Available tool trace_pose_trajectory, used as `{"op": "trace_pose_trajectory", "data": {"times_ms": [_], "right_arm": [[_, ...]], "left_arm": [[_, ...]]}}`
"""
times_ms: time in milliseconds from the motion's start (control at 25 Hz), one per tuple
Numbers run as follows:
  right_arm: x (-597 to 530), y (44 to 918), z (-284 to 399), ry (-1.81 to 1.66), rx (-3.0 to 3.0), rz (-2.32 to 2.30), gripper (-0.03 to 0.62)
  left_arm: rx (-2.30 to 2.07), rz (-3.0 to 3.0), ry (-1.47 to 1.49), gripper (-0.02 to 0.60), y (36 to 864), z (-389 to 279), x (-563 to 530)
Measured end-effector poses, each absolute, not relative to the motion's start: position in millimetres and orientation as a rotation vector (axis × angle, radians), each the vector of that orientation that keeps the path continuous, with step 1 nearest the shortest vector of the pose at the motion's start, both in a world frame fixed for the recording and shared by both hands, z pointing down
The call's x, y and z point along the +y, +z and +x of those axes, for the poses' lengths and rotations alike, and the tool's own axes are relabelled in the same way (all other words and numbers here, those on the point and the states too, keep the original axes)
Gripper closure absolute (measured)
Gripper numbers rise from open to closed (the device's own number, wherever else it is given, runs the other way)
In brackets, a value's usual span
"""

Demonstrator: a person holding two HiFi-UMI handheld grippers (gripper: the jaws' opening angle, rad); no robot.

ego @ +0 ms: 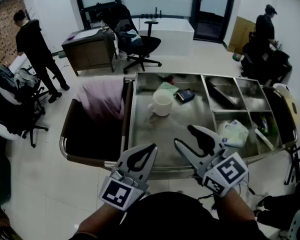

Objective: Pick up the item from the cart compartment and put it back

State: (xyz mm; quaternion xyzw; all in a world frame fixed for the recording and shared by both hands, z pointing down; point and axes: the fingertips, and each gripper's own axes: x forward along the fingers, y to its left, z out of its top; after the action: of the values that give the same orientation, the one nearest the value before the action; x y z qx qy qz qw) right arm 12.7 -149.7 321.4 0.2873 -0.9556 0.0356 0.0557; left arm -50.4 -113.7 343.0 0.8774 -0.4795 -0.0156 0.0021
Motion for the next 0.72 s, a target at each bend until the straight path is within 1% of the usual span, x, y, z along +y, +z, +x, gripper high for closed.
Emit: {"op": "trace_pose_trajectory", "data": {"times_ms": [40,120,160,320,440,720], "right_arm": [[-153.8,323.1,9.9,0.103,-2.884,0.855,0.326],[-163.8,326.0,4.3,0.09,-2.853,0.834,0.264],[-170.1,327.1,1.6,0.082,-2.836,0.83,0.259],[-201.7,327.7,-7.4,0.033,-2.773,0.834,0.192],[-229.1,329.1,-14.0,-0.003,-2.725,0.844,0.168],[-288.5,364.4,-31.7,-0.004,-2.595,0.831,0.168]], "left_arm": [[-1.504,2.753,-0.044,0.581,342.7,-49.8,-115.1],[-1.501,2.753,-0.034,0.581,342.6,-48.7,-118.0],[-1.5,2.752,-0.031,0.581,343.0,-48.1,-119.4],[-1.496,2.747,-0.023,0.581,344.4,-47.3,-124.7],[-1.49,2.75,-0.025,0.581,343.1,-46.0,-126.2],[-1.485,2.762,-0.012,0.581,339.7,-42.4,-131.3]]}}
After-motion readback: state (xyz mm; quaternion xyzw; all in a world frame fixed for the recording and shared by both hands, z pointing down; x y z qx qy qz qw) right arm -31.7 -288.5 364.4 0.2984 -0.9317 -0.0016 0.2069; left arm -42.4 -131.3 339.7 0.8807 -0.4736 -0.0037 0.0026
